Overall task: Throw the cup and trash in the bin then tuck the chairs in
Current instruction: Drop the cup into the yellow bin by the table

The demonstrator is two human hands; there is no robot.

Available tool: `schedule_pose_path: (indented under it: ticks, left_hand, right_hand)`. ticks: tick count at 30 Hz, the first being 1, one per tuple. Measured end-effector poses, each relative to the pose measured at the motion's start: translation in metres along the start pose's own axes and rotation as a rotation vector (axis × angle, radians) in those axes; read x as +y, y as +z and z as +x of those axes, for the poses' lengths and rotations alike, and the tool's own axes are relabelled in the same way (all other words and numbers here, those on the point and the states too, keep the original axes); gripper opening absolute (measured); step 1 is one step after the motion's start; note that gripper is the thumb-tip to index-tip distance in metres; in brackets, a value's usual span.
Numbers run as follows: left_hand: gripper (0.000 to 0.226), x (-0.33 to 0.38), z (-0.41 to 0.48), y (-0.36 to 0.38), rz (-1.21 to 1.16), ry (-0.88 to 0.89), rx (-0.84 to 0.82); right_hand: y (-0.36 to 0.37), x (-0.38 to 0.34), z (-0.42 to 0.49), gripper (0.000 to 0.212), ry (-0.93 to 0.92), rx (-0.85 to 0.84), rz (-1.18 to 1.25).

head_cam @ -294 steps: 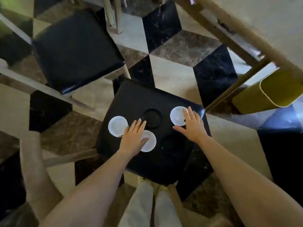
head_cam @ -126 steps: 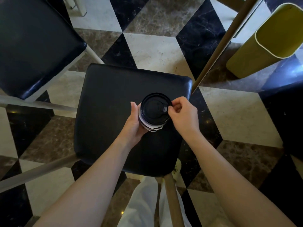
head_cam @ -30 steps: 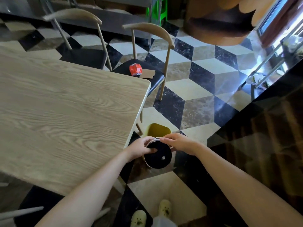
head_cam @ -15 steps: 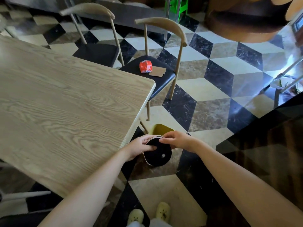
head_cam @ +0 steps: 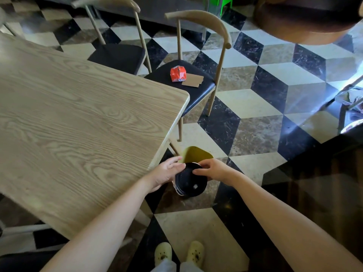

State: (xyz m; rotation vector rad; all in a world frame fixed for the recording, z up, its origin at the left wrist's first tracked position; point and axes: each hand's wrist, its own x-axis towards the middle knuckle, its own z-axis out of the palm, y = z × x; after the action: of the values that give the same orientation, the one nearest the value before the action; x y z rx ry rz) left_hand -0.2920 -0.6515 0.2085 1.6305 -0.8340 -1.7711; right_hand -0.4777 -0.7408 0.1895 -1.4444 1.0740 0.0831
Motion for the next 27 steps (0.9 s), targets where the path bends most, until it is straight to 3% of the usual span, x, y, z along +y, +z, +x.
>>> schedule_pose_path:
  ticks: [4,9,11,13,21,27]
  left_hand:
    - [0.050,0.023,0.005,-0.020,0.201,0.152,0.199]
    - [0.059,0.046,0.039,-0.063,0.874,0.443,0.594]
    - [0.076,0.048,0.062,-0.078,1.083,0.426,0.623]
    - [0.077,0.042,0.089,-0.085,1.216,0.337,0.623]
    - [0.070,0.022,0.111,-0.083,1.320,0.288,0.692]
    - [0.067,0.021,0.111,-0.082,1.324,0.303,0.712]
  right_hand:
    - [-0.005,0.010,0.016,0.013,0.039,0.068,0.016]
    - [-0.011,0.039,0.056,0.023,0.100,0.263,-0.012]
    - [-0.011,0.057,0.079,0.027,0.133,0.347,-0.017]
    - [-0.009,0.079,0.108,0.030,0.170,0.419,-0.020]
    - [0.023,0.174,0.198,0.025,0.316,0.551,-0.004]
    - [0.056,0.212,0.236,0.038,0.420,0.562,0.090]
